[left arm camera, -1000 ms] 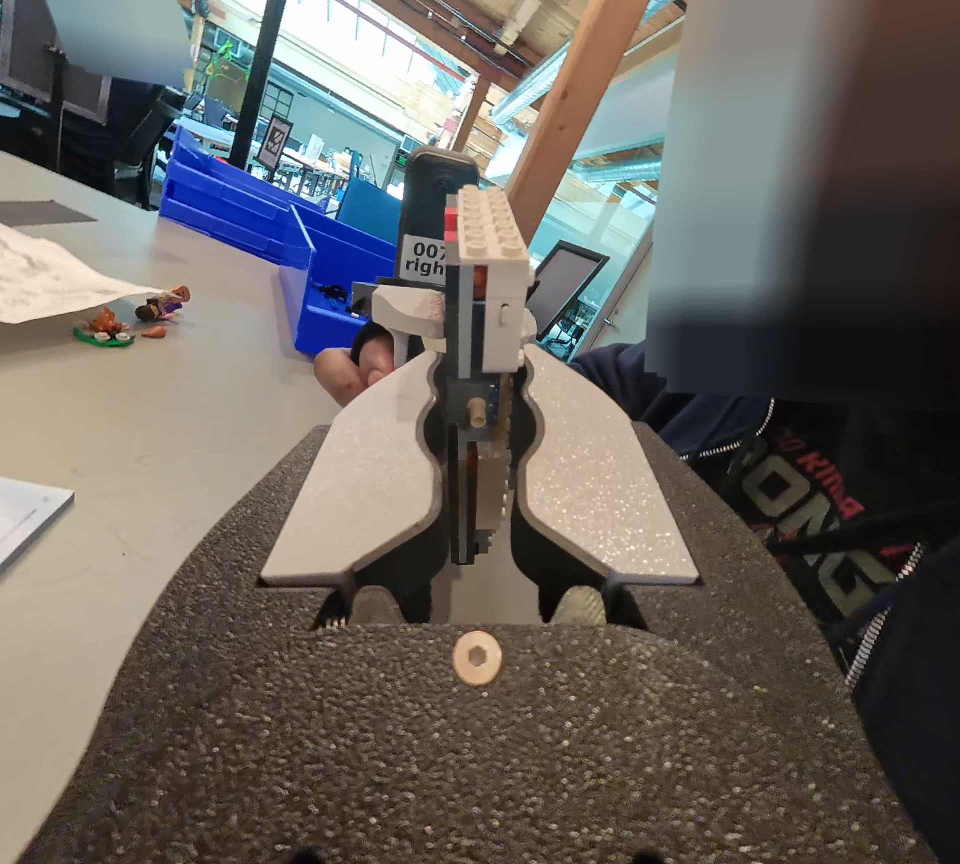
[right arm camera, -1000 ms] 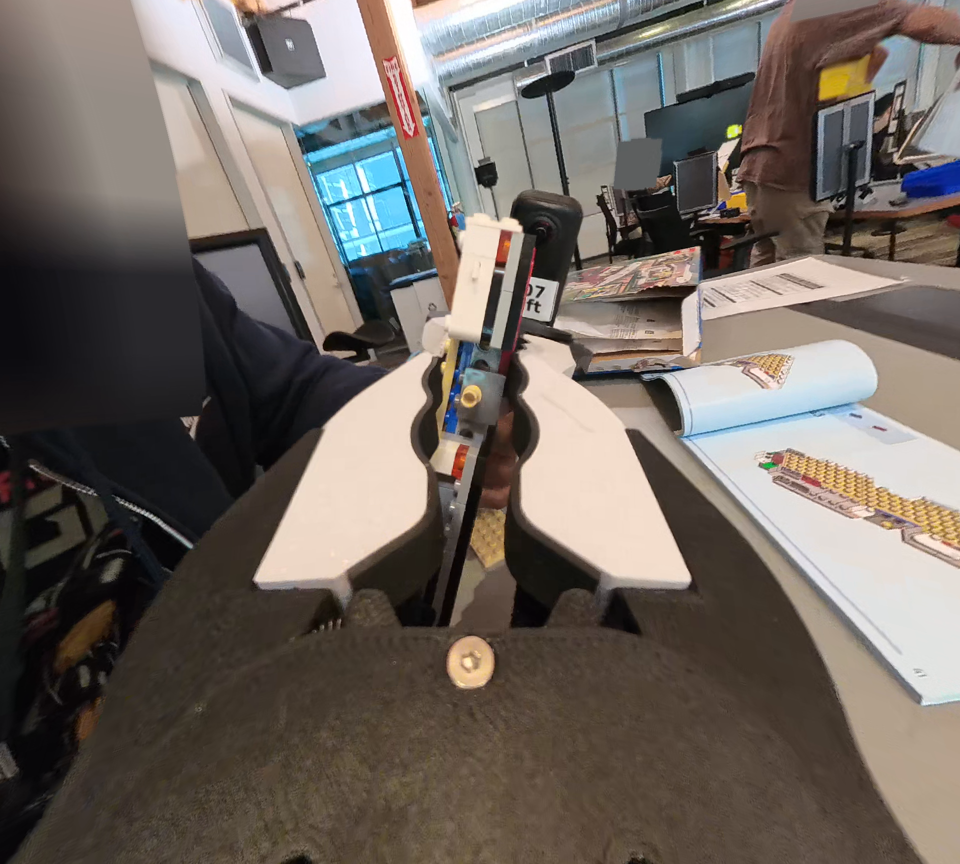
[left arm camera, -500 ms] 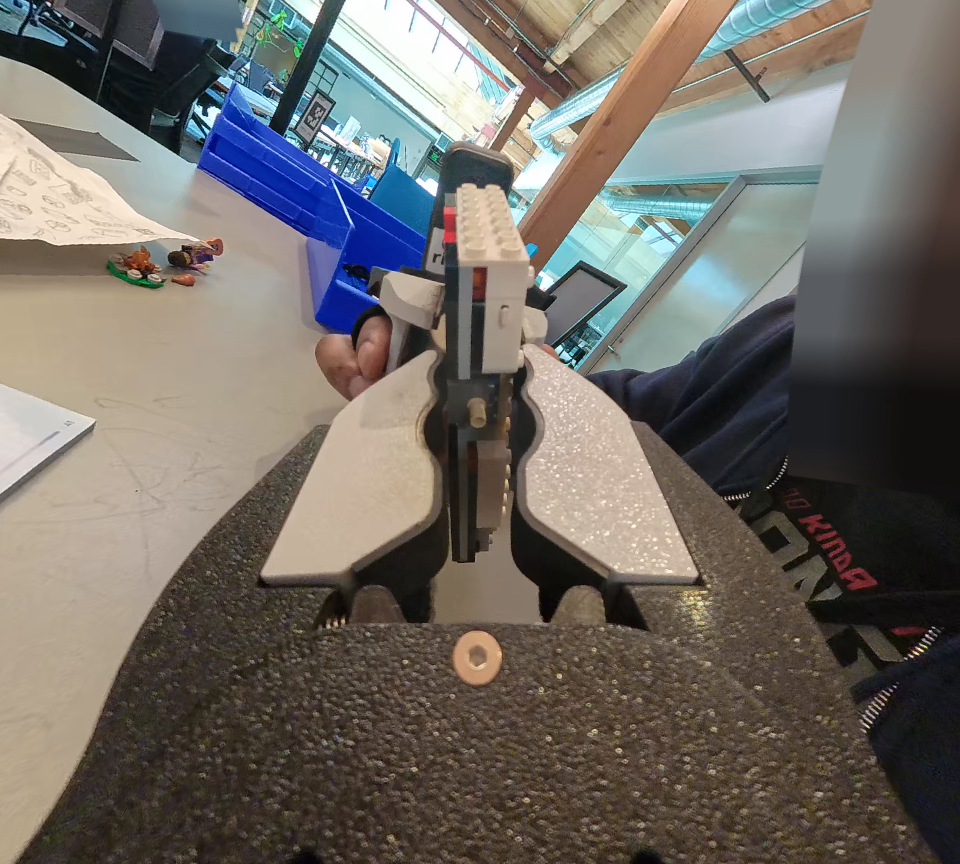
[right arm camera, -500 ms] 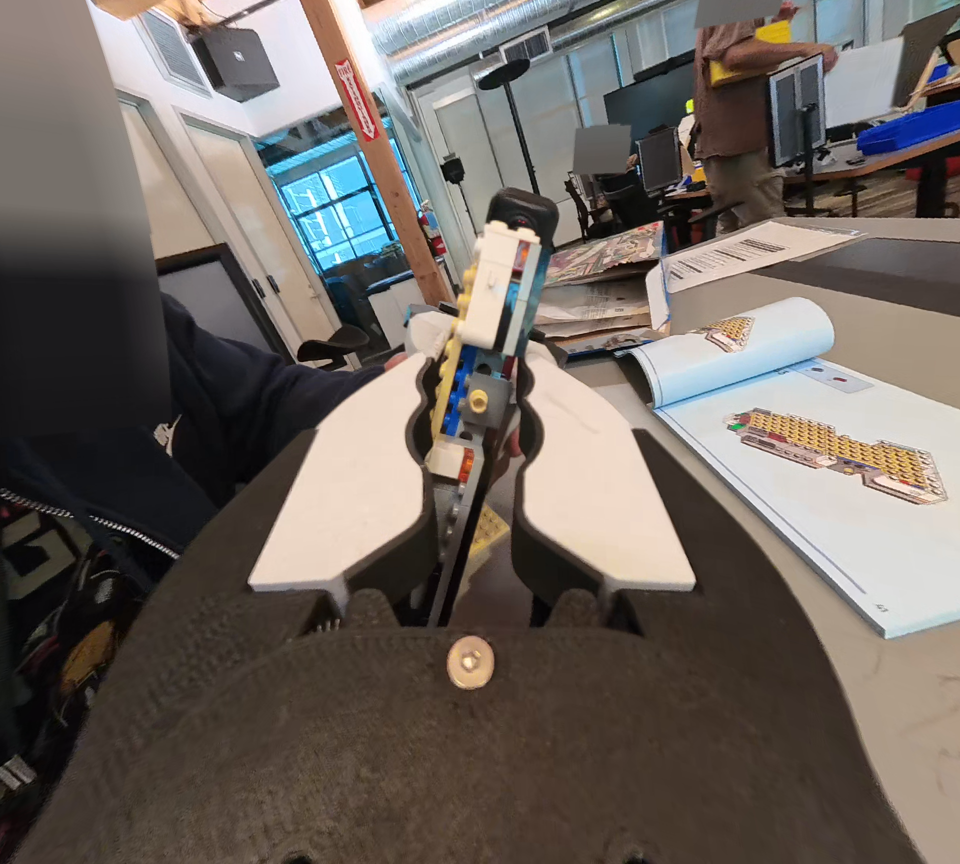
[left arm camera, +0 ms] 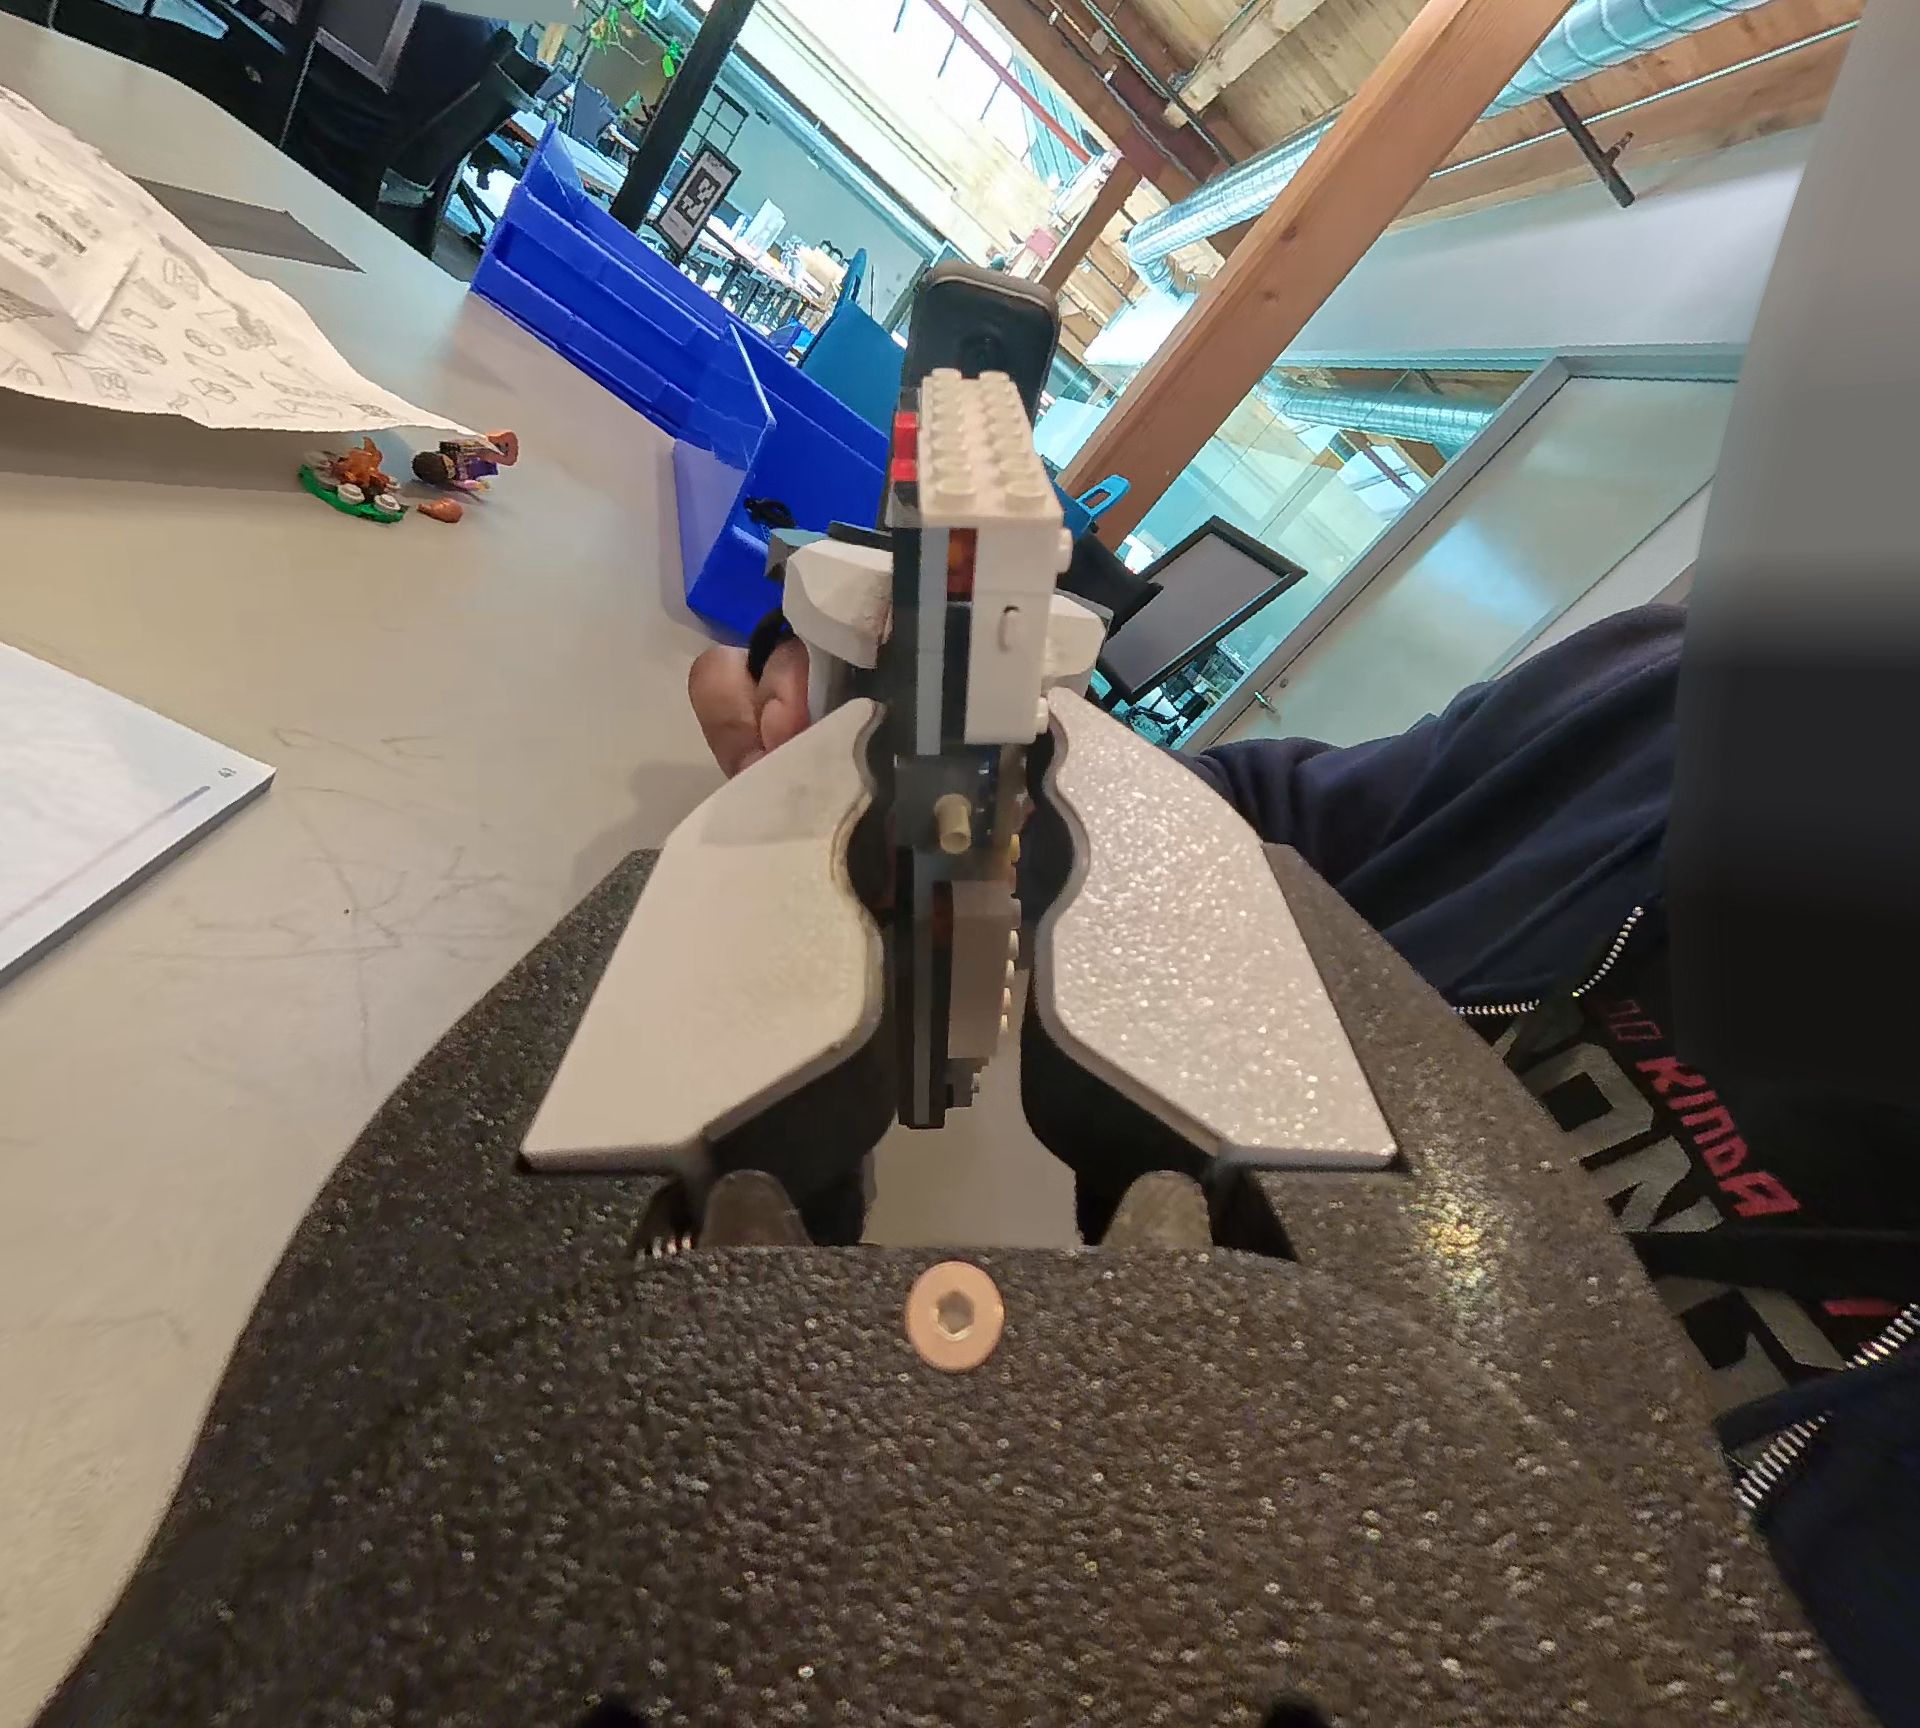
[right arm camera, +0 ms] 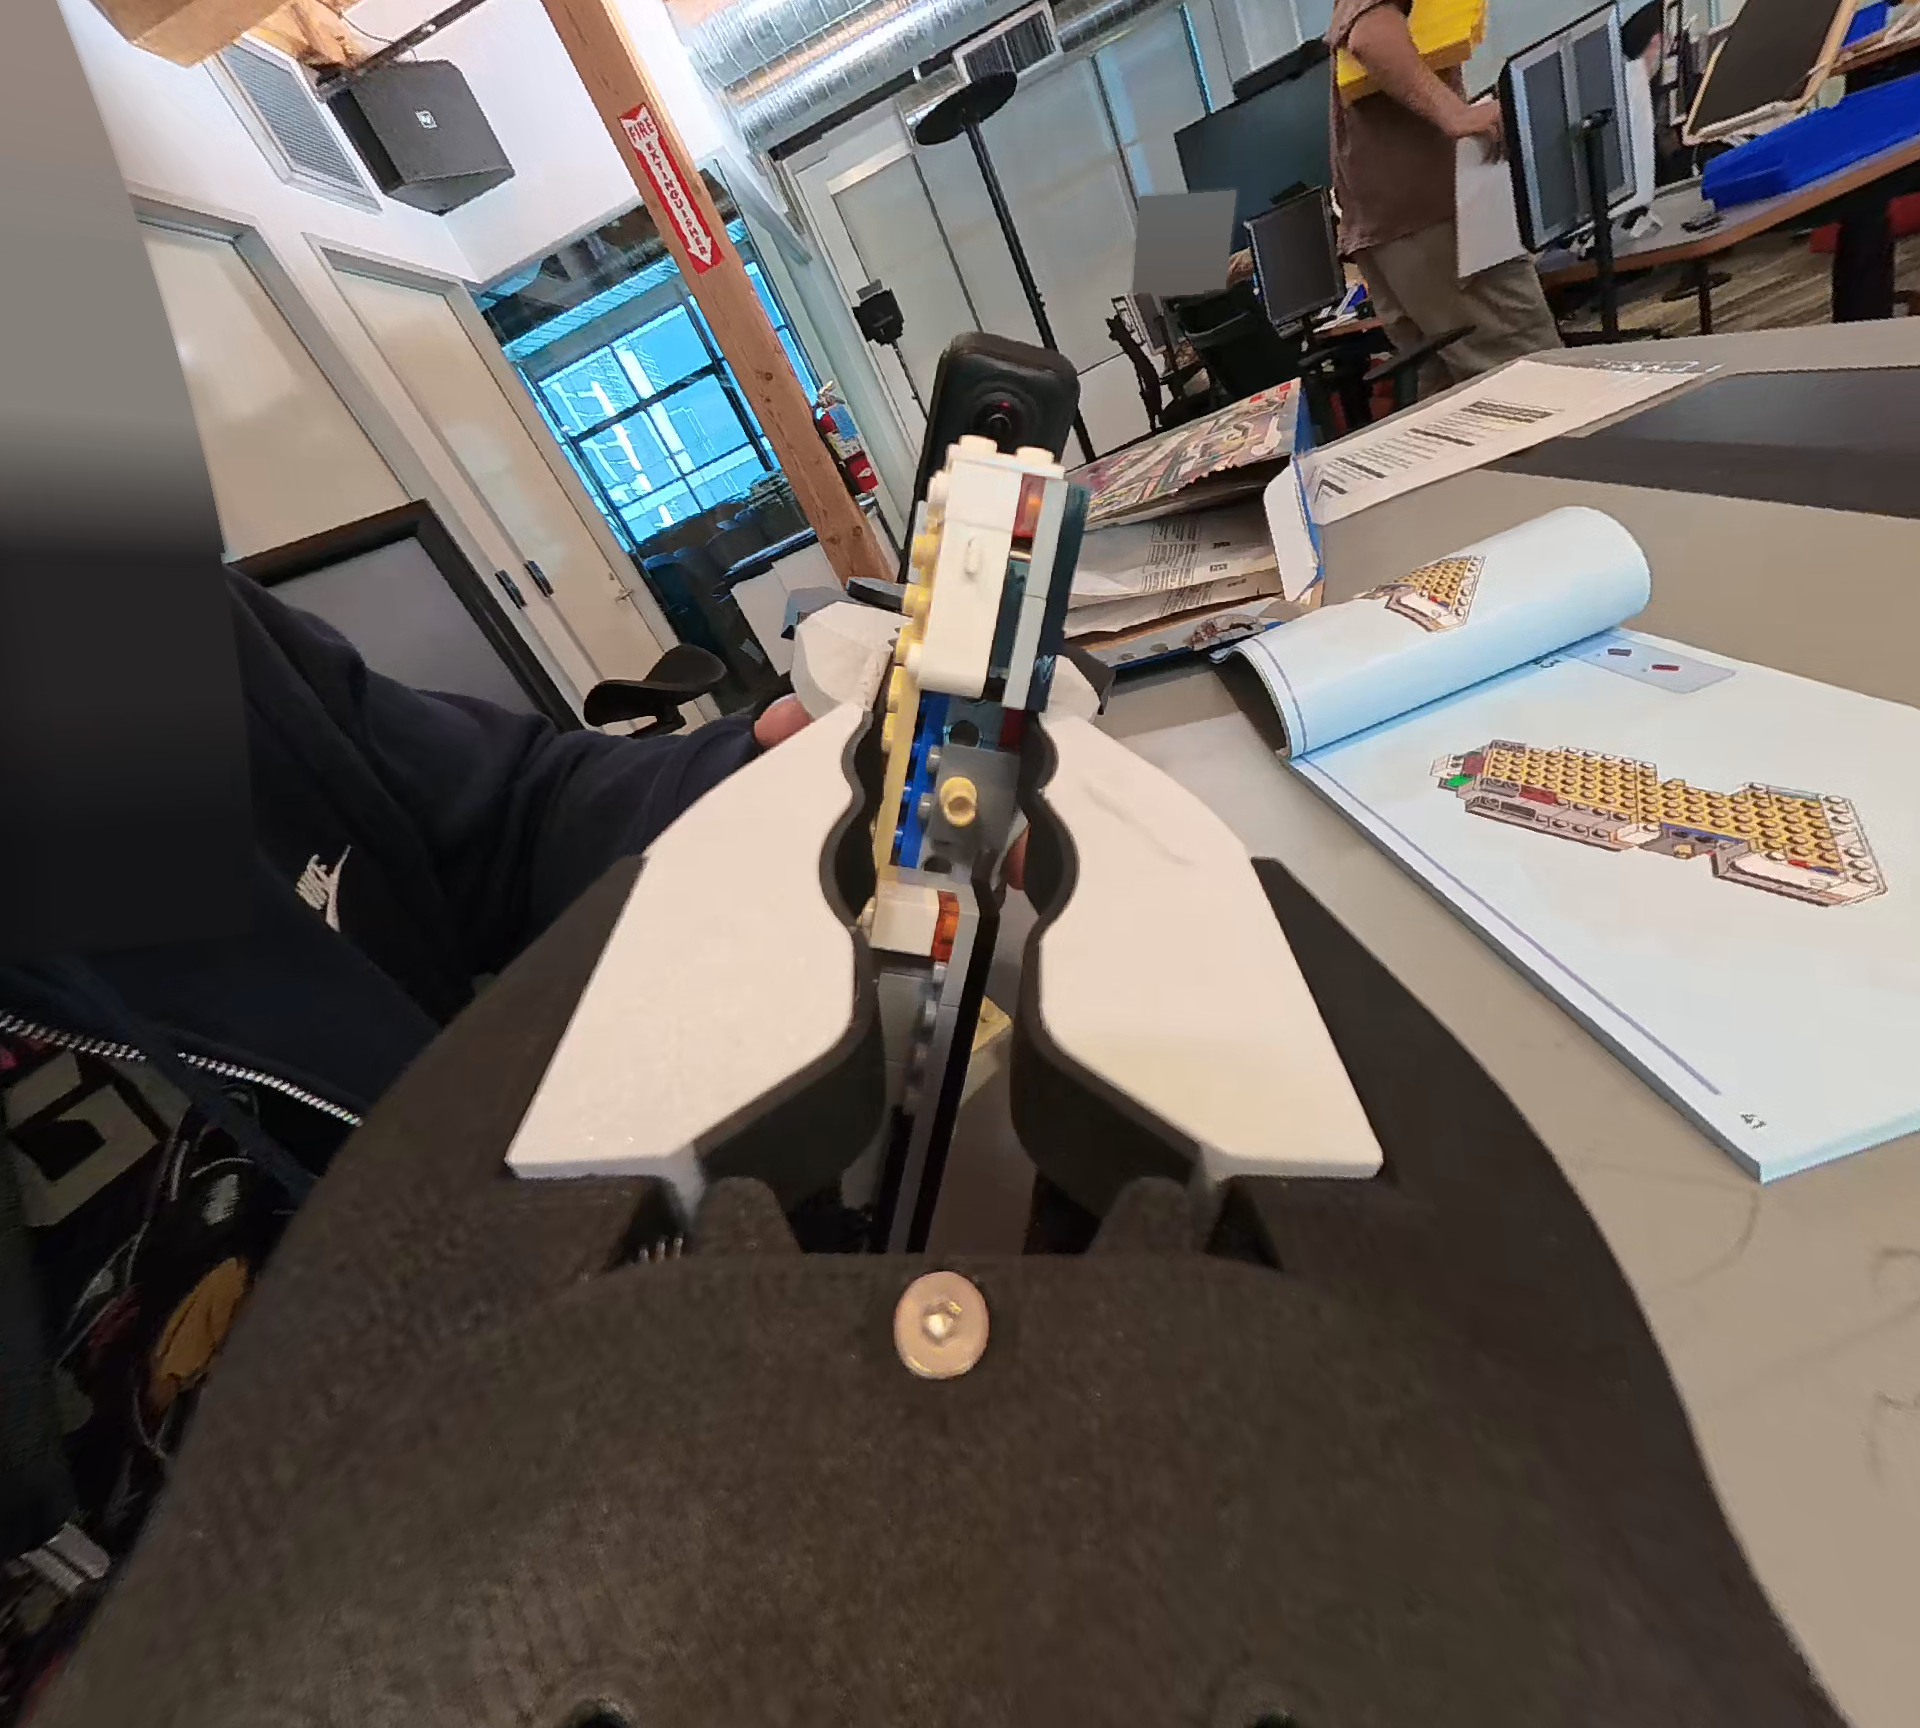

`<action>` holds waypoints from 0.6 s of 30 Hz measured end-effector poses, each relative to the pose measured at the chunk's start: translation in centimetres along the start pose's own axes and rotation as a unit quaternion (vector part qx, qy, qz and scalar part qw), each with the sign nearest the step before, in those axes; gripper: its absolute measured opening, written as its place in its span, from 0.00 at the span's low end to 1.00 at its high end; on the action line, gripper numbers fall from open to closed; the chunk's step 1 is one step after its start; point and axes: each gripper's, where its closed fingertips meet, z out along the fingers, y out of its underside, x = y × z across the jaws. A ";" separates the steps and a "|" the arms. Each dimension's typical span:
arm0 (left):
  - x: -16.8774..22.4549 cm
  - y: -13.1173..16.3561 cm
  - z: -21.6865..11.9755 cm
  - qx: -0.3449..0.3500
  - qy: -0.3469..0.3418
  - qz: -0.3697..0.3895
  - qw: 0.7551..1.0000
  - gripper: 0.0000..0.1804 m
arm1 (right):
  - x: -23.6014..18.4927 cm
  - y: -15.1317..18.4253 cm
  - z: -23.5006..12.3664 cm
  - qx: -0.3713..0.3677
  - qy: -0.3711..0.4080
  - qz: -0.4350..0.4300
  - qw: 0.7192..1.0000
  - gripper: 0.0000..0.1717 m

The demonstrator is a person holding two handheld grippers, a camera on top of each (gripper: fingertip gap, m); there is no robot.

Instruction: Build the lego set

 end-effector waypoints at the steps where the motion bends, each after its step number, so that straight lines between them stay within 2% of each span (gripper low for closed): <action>1: 0.0 0.0 0.0 0.000 0.000 -0.001 1.000 0.13 | 0.0 0.0 0.0 -0.001 -0.001 0.004 1.000 0.15; 12: -0.2 0.0 0.0 0.004 0.000 0.002 1.000 0.13 | 0.3 0.1 0.0 -0.009 0.001 0.014 1.000 0.15; 18: -0.9 -0.5 -0.5 0.017 -0.013 0.004 1.000 0.13 | 0.8 0.5 -0.2 -0.046 0.024 0.001 0.999 0.19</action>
